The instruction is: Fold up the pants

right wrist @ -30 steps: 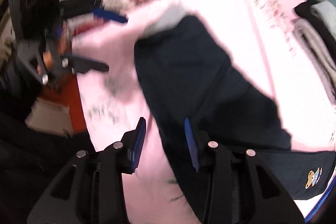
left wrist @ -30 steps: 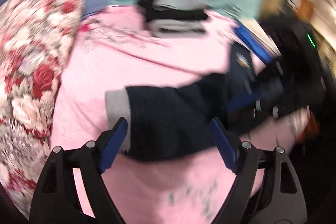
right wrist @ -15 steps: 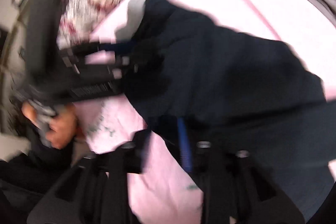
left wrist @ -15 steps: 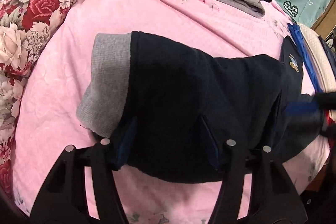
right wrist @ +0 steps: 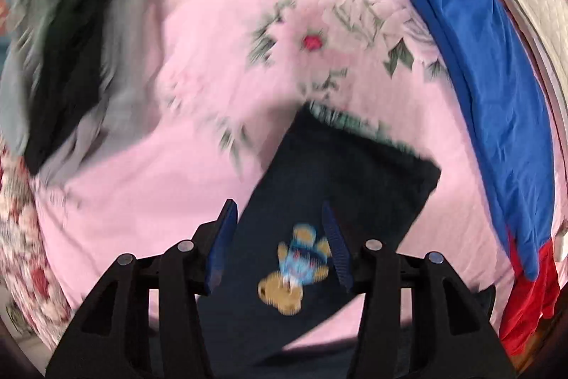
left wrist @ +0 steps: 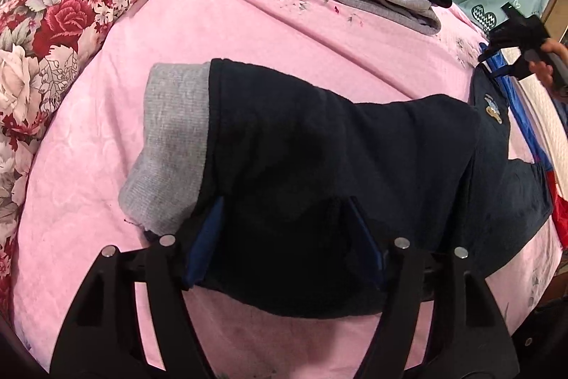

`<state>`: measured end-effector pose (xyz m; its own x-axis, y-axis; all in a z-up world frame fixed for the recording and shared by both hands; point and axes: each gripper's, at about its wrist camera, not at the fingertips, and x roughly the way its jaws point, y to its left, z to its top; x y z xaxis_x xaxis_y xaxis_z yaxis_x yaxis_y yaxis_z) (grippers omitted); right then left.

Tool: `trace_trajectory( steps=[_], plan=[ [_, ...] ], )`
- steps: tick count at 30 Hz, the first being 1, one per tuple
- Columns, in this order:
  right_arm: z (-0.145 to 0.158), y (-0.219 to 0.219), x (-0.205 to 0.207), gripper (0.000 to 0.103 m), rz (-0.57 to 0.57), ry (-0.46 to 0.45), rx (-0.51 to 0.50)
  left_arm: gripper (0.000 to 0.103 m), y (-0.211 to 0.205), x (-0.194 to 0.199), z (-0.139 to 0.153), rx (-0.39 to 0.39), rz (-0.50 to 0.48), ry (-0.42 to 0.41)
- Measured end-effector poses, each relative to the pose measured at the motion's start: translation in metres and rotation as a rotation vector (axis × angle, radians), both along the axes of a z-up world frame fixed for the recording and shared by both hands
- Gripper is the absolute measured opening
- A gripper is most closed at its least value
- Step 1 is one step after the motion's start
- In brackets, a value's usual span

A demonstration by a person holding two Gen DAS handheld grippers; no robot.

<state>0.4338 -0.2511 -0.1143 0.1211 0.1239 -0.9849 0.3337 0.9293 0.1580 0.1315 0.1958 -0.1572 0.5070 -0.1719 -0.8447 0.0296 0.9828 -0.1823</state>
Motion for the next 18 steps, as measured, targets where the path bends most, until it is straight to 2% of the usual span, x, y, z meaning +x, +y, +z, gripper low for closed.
trace_trajectory(
  steps=[7, 11, 13, 14, 15, 18],
  plan=[
    [-0.040, 0.010, 0.029, 0.051, -0.062, 0.098, -0.103, 0.070, 0.015, -0.001, 0.000, -0.107, -0.016, -0.001],
    [-0.044, 0.013, 0.030, 0.053, -0.062, 0.084, -0.125, 0.071, 0.017, -0.001, 0.000, -0.123, -0.019, -0.010],
    [-0.042, 0.025, 0.021, 0.042, -0.055, 0.055, -0.129, 0.071, 0.016, -0.001, 0.001, -0.121, -0.018, -0.011],
    [-0.040, 0.025, 0.020, 0.021, -0.045, 0.035, -0.146, 0.071, 0.015, -0.001, 0.001, -0.120, -0.019, -0.011],
    [-0.036, 0.018, 0.010, 0.013, -0.046, 0.032, -0.144, 0.072, 0.015, -0.001, 0.001, -0.119, -0.019, -0.011],
    [-0.017, 0.003, -0.011, 0.010, -0.041, -0.003, -0.128, 0.072, 0.013, 0.000, 0.001, -0.114, -0.017, -0.009]
  ],
)
